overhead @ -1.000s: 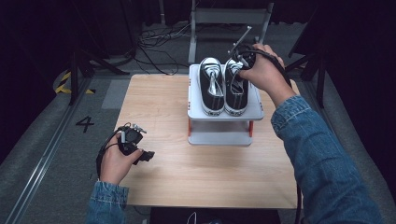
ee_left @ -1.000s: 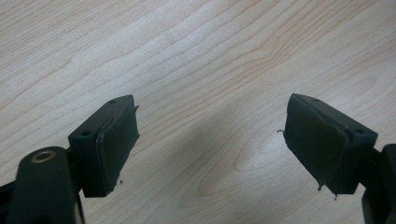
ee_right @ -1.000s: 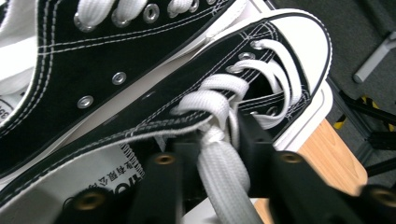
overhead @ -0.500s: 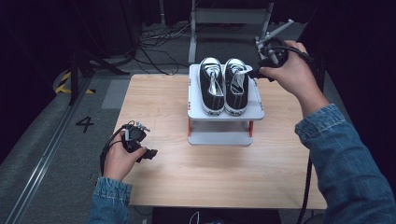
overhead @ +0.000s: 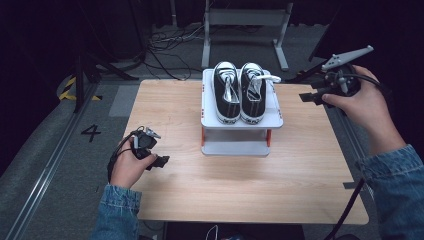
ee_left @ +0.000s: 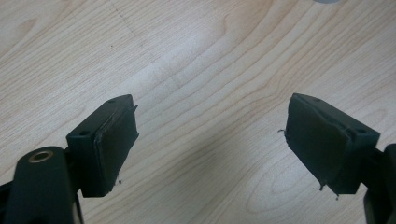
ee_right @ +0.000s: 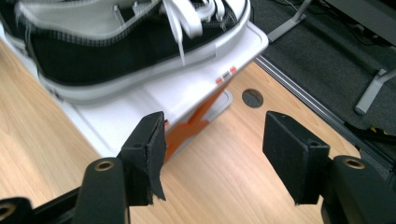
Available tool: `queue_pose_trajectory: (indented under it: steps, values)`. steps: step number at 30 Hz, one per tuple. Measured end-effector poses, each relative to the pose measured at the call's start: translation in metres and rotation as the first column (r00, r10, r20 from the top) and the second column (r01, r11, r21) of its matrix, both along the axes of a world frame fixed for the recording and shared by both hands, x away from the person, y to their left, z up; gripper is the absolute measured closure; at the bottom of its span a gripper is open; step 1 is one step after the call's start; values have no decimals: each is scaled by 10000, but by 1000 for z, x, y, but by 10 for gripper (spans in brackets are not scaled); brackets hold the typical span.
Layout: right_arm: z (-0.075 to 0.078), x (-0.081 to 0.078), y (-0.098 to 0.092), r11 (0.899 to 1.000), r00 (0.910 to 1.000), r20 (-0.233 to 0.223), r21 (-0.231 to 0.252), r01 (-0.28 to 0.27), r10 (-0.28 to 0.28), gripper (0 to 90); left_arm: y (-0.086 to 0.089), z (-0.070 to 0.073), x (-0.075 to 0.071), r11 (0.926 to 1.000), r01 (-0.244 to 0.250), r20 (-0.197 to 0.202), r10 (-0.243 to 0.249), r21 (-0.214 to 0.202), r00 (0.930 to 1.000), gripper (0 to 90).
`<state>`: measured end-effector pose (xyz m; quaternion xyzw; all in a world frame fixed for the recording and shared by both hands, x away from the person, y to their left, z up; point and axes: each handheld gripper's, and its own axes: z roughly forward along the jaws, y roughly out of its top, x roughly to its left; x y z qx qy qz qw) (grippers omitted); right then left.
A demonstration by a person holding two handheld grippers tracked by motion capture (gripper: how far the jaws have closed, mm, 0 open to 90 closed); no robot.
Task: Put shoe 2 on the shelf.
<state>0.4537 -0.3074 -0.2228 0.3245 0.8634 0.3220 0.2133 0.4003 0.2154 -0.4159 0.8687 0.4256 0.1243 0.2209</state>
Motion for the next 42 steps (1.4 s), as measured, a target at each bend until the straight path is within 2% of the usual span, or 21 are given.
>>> queue_pose_trajectory:
  steps: [2,5,7,12,14,15,16,17,19,24,26,27,30,31,32,33,36,38,39,41,42]
  values:
    - [-7,-9,-10,10000,10000,23,95,-16,16,391,-1,-1,-1,9997,243,-146,-243,-2,9996,174]
    - [-17,-19,-24,9999,10000,-34,144,-42,42,376,-4,-3,-3,9961,869,-227,-866,147,9960,175]
    - [-26,-24,-31,9998,9999,-134,193,62,-59,378,-6,-4,-3,9955,937,-303,-931,168,9952,177]
    - [-60,-34,-51,9987,9986,-403,350,363,-349,379,-5,-6,-5,9960,828,-430,-813,346,9958,177]
    - [-74,-36,-57,9984,9984,-477,466,334,-312,377,-4,-7,-5,9969,712,-473,-696,329,9965,176]
    - [-74,-36,-57,9984,9984,-477,466,334,-312,377,-4,-7,-5,9969,712,-473,-696,329,9965,176]
    - [-89,-40,-62,9980,9985,-469,554,302,-276,375,-4,-7,-5,9973,668,-528,-651,311,9965,176]
    - [-89,-40,-62,9980,9985,-469,554,302,-276,375,-4,-7,-5,9973,668,-528,-651,311,9965,176]
    - [-103,-43,-66,9974,9985,-479,666,289,-257,366,-4,-8,-5,9973,674,-558,-658,279,9963,176]
    - [-139,-50,-72,9977,9986,-483,637,226,-195,348,-6,-11,-4,9976,545,-346,-531,433,9980,176]
    - [-151,-53,-74,9959,9985,-456,832,352,-315,343,-7,-12,-4,9978,541,-438,-524,382,9977,176]
    - [-164,-55,-76,9922,9978,-509,1146,491,-435,343,-8,-13,-4,9970,628,-392,-611,442,9974,179]
    - [-183,-56,-78,9884,9962,-462,1298,794,-740,344,-8,-13,-4,9970,556,-366,-537,531,9979,175]
    - [-183,-56,-78,9884,9962,-462,1298,794,-740,344,-8,-13,-4,9970,556,-366,-537,531,9979,174]
    - [-190,-57,-78,9865,9955,-480,1383,878,-819,344,-8,-15,-5,9976,454,-354,-436,523,9984,174]
    - [-205,-57,-78,9833,9940,-631,1532,985,-898,344,-7,-16,-5,9977,424,-300,-409,522,9987,175]
    - [-220,-56,-77,9888,9921,-944,1167,933,-824,344,-6,-18,-5,9981,372,-341,-355,489,9988,175]
    - [-240,-54,-78,9905,9918,-967,1002,937,-840,338,-4,-19,-4,9989,180,-361,-164,439,9992,176]
    - [-240,-54,-78,9905,9918,-967,1002,937,-840,338,-4,-19,-4,9989,180,-361,-164,439,9992,175]
    - [-251,-51,-79,9901,9922,-916,1041,939,-845,333,-2,-21,-4,9993,9,-335,3,384,9994,175]
    - [-258,-49,-80,9851,9899,-947,1264,1167,-1051,292,1,-22,-5,9993,-134,-303,144,348,9994,175]
